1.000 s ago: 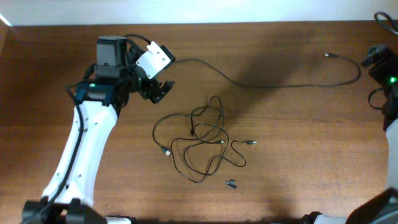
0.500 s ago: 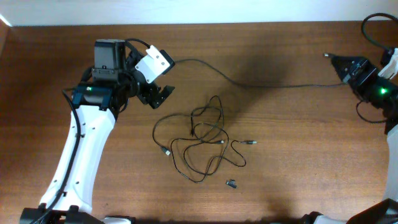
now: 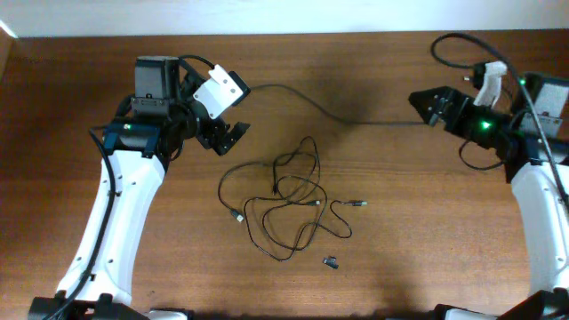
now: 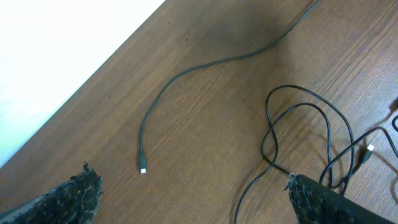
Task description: Untangle cables
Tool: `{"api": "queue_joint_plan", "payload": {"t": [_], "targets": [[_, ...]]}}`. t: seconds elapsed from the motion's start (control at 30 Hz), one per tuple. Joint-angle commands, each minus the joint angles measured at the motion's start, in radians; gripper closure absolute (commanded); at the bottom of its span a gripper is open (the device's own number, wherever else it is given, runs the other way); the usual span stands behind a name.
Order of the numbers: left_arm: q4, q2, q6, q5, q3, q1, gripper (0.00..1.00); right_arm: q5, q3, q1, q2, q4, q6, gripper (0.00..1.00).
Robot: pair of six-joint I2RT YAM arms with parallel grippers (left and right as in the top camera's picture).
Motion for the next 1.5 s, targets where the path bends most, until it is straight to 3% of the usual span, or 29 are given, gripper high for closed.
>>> {"api": "queue_joint_plan", "payload": {"t": [0.0, 0.63, 1.47], "targets": [[0.001, -0.010, -0.006, 0.018, 0.008, 0.004, 0.01, 0.085, 0.003, 0.046, -0.013, 0.002, -0.018, 0.01], [0.001, -0.010, -0.006, 0.018, 0.008, 0.004, 0.01, 0.306, 0.001, 0.246, -0.010, -0.056, -0.066, 0.01], [0.001, -0.010, -0.006, 0.018, 0.008, 0.004, 0.01, 0.324, -0.005, 0.249, -0.008, -0.079, -0.066, 0.01]]}}
